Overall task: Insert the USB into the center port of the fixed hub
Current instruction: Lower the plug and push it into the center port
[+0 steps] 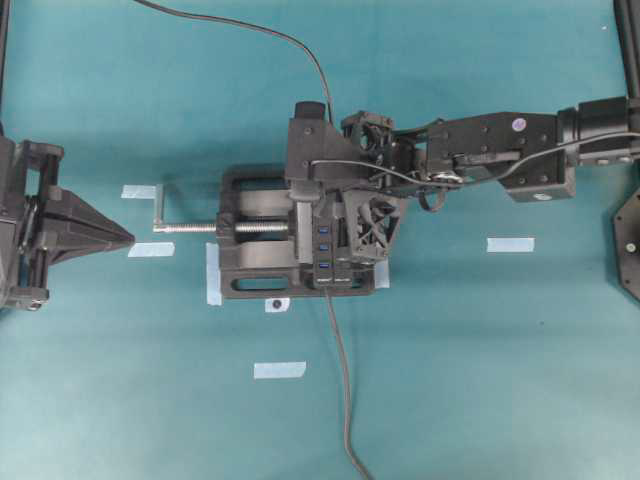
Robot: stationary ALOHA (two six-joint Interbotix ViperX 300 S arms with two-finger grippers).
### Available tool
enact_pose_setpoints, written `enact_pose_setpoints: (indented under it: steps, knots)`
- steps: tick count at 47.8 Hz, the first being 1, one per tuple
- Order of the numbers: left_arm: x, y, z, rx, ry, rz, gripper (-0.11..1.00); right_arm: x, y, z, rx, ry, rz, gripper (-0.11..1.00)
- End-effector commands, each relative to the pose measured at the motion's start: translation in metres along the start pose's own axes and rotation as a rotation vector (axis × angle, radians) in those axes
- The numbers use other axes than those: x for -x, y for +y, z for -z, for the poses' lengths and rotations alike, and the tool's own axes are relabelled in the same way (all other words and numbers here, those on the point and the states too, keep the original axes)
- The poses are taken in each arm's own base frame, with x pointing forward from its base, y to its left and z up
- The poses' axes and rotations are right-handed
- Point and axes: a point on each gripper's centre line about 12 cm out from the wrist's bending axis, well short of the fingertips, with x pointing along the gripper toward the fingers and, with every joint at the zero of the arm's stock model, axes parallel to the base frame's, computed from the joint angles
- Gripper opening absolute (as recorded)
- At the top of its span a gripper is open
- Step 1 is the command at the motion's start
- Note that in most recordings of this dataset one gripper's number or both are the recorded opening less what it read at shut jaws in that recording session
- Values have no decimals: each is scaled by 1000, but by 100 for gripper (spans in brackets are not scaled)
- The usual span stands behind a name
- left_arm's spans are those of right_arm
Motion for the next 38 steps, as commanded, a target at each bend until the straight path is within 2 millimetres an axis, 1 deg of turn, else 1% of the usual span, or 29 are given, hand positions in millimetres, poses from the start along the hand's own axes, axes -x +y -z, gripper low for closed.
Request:
enact_pose_setpoints:
  steps: [1, 9, 30, 38]
  knots:
    - [0, -1, -6, 0, -14, 1, 0, 7, 1, -10, 9, -32, -1, 8]
    - [0, -1, -5, -1, -12, 2, 0, 6, 1, -9, 12, -26, -1, 8]
    - [0, -1, -5, 0, -11, 1, 0, -5, 5, 5, 8, 20, -7, 8]
    - [0, -1, -4, -2, -9, 2, 0, -6, 5, 8, 6, 29, -7, 8]
